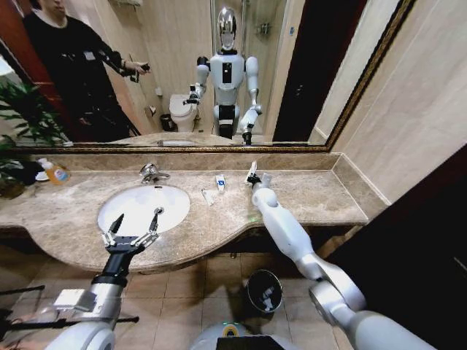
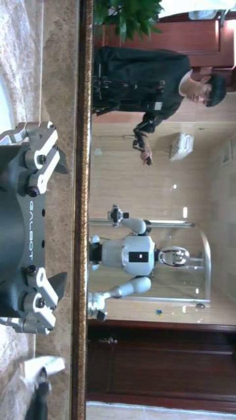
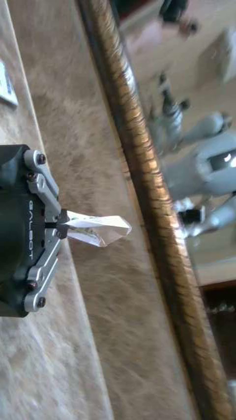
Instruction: Pick up the trash from the sink and place it in the trash bin.
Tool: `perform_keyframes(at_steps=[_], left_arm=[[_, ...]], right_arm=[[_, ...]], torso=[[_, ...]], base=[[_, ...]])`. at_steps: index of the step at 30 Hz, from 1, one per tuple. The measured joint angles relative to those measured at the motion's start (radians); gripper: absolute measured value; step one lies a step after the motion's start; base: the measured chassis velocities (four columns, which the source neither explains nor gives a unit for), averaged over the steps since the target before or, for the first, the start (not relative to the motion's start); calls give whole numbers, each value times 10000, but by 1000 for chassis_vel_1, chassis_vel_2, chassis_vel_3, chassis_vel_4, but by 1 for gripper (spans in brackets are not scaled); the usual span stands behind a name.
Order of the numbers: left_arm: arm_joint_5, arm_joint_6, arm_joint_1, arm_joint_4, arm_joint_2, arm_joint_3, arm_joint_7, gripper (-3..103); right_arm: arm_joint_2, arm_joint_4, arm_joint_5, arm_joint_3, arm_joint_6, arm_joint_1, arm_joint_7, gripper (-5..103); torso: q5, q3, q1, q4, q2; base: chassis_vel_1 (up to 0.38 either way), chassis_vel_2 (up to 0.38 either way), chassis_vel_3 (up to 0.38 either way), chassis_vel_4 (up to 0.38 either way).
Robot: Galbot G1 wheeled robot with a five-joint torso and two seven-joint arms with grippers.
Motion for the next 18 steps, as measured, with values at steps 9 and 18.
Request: perform_keyframes(at_steps=[9,18], left_arm=[[0,0,0,0,0,0,-1,100],[0,0,0,0,0,0,-1,100]], right_arm=[[-2914,4810,1233,2734,-415,-3991,-2305,0],[-2907,7086,1219,6860,-27,-9208,-7344,0]], torso=[[3,-1,-1,-5,0],[-3,-2,-2,-2,1]], base=[[0,0,0,0],[0,0,0,0]])
